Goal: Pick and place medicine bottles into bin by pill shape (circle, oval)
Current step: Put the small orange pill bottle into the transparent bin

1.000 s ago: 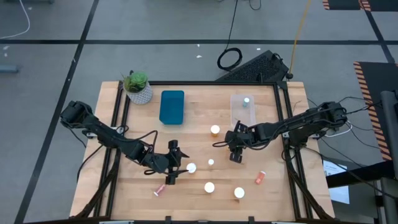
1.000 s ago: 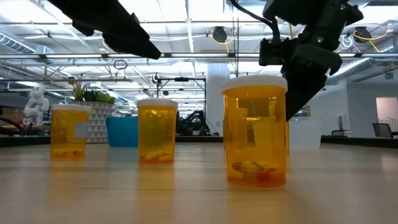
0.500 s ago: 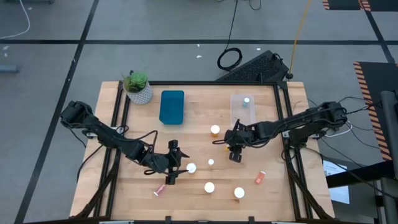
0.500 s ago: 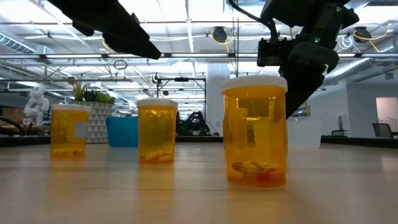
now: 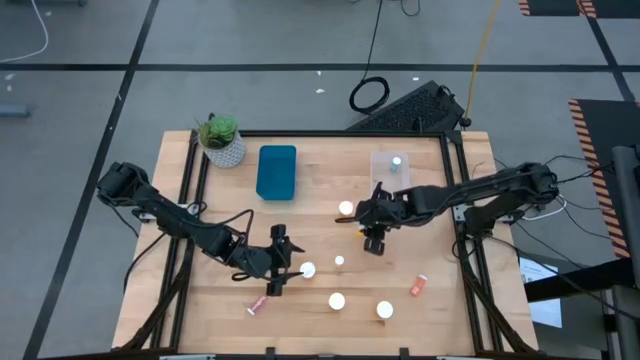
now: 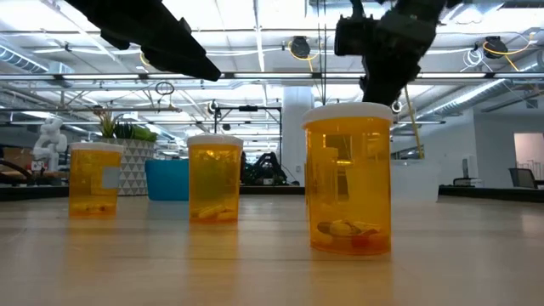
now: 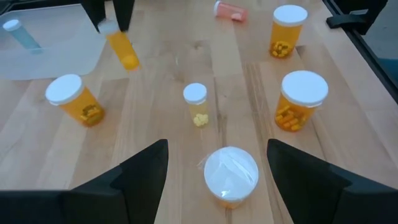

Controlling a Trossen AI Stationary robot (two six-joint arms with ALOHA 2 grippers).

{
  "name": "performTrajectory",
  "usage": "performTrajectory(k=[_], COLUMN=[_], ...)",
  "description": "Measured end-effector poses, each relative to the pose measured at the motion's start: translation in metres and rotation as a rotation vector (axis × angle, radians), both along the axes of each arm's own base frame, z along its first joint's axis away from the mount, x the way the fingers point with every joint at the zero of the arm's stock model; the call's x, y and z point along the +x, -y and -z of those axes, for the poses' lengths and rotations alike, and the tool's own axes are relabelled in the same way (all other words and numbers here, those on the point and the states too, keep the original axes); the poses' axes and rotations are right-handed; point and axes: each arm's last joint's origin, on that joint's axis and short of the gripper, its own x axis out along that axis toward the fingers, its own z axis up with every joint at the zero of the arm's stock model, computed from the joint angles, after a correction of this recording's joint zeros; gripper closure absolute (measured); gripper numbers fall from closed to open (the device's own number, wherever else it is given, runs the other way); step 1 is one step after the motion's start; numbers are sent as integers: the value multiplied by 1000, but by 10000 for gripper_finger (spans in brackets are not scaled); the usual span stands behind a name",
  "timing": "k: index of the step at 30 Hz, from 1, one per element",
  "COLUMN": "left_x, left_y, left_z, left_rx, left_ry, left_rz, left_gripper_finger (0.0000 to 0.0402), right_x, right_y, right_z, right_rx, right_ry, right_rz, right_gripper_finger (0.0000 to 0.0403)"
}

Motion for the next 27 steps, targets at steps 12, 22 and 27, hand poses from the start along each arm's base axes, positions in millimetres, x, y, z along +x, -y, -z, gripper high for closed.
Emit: performTrajectory(k=[12,22,27], left_x=[1,1,1], left_y=[0,0,0], left_z=[-1,-1,-1], left_rx=[-11,-10,-5], left_ry=[18,18,18], left_rz=[-5,-5,-1], left_gripper_finger=[128,128,128], right_x=[0,-10,-19], right_y=[39,100,128], right_z=[-53,-56,-56], right_rx=[-66,-121,-135], right_ry=[-86,-117,-128], right_rz=[9,83,144], right_gripper_finger=[282,282,282])
